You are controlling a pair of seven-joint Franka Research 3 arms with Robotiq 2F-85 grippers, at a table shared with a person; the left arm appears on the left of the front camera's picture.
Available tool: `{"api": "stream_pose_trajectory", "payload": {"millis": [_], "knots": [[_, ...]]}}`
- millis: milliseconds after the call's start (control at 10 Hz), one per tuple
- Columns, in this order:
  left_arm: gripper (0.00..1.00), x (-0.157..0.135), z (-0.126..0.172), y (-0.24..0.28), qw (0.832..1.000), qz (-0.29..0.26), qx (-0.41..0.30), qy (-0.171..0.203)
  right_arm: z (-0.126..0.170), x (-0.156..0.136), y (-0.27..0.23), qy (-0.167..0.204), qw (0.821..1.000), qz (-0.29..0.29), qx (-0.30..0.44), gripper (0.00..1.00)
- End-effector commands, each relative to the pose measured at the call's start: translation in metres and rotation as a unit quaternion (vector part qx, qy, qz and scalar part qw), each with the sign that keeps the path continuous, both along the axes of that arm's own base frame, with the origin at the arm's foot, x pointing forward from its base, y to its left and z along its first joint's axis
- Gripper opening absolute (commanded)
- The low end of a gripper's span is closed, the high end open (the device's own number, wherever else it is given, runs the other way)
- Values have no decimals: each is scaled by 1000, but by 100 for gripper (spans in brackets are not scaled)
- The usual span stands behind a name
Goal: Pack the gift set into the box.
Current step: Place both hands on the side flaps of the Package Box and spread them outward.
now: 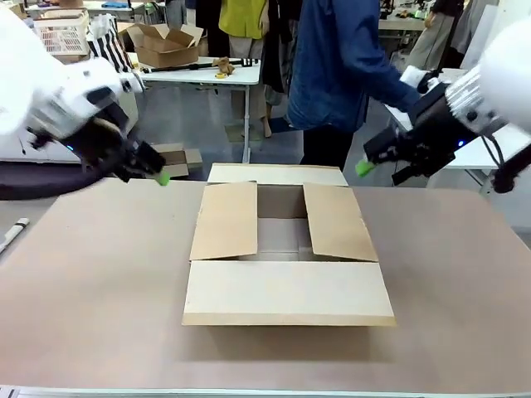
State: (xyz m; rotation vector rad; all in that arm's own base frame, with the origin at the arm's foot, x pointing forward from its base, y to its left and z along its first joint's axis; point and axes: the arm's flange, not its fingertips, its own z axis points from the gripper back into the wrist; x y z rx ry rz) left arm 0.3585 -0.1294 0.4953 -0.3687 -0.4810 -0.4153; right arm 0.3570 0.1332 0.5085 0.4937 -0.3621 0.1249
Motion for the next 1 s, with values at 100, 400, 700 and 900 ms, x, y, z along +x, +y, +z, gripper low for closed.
{"api": "stream_pose_trajectory", "payload": {"millis": [100,400,700,900], "knots": [[100,14,22,64,956,-30,-252,147,38,2,-58,94,946,-132,280,100],[100,40,-2,73,895,6,-373,244,45,-18,-131,48,881,-70,466,100],[100,49,-12,78,859,74,-431,264,11,-9,-147,59,877,-67,472,100],[100,50,-10,79,878,115,-395,246,-15,8,-127,53,903,-46,423,100]]}}
